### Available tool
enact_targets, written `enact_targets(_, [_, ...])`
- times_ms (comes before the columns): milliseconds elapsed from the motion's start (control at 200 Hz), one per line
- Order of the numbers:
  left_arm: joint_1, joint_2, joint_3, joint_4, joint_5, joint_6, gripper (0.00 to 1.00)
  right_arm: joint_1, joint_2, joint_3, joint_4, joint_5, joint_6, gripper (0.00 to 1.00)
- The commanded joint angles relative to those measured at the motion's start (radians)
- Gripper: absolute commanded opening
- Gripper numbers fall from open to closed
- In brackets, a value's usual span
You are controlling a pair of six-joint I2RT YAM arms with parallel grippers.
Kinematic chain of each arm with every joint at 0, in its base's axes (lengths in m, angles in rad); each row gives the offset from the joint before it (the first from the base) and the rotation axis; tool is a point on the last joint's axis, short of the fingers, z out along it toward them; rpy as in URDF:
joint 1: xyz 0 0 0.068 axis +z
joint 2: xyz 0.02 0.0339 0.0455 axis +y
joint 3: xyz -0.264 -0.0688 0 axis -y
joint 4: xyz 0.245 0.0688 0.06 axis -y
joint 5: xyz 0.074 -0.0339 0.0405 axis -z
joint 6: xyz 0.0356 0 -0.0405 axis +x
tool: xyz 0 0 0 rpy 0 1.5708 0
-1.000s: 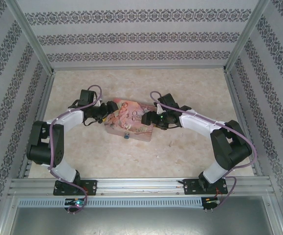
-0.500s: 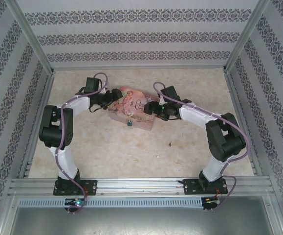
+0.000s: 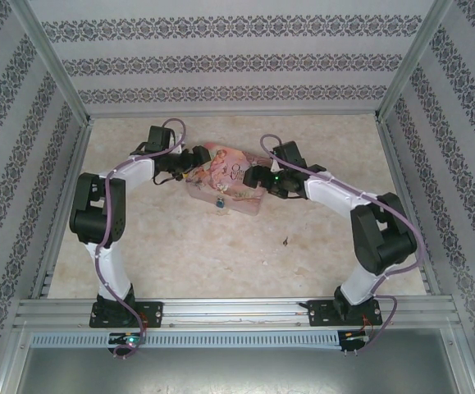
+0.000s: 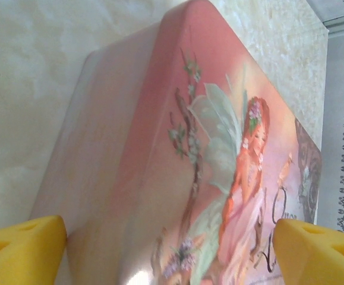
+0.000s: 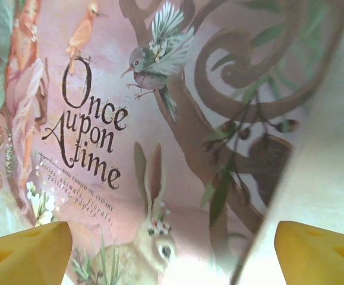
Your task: Unlock a padlock with a key
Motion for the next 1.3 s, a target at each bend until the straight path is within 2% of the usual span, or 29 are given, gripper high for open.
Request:
enact_targets(0, [0.021,-0.109,-0.023,-0.063,-0.004,0.048,0.9,-0.026,-0.099,-0.019,-0.116,0.109,-0.06,0.89])
enact_targets(145, [0.052,-0.229,-0.096,-0.101,-0.046,0.089,0.91,-0.03,-0.213,-0.054,-0.266,0.179,-0.105,0.88])
enact_targets(380, [0.054,-0.473,-0.319,-0.066,-0.152,0.071,0.9,0.005,-0.355,-0.171,-0.477,0.185,-0.093,0.73])
enact_targets(505, [0.053,-0.59,-0.435,-0.093,-0.222,0.052,0.89,0.06,-0.367,-0.218,-0.555,0.181,-0.07,0.66])
enact_targets(650, [0.052,-0.68,-0.563,-0.088,-0.232,0.017,0.89,0.105,-0.322,-0.248,-0.553,0.167,-0.041,0.56])
enact_targets(959, [0.05,-0.691,-0.663,-0.01,-0.206,-0.052,0.89,0.153,-0.137,-0.173,-0.559,0.182,-0.05,0.43])
enact_targets(1294, [0.048,-0.696,-0.661,-0.033,-0.218,-0.046,0.89,0.153,-0.104,-0.193,-0.563,0.209,-0.049,0.33])
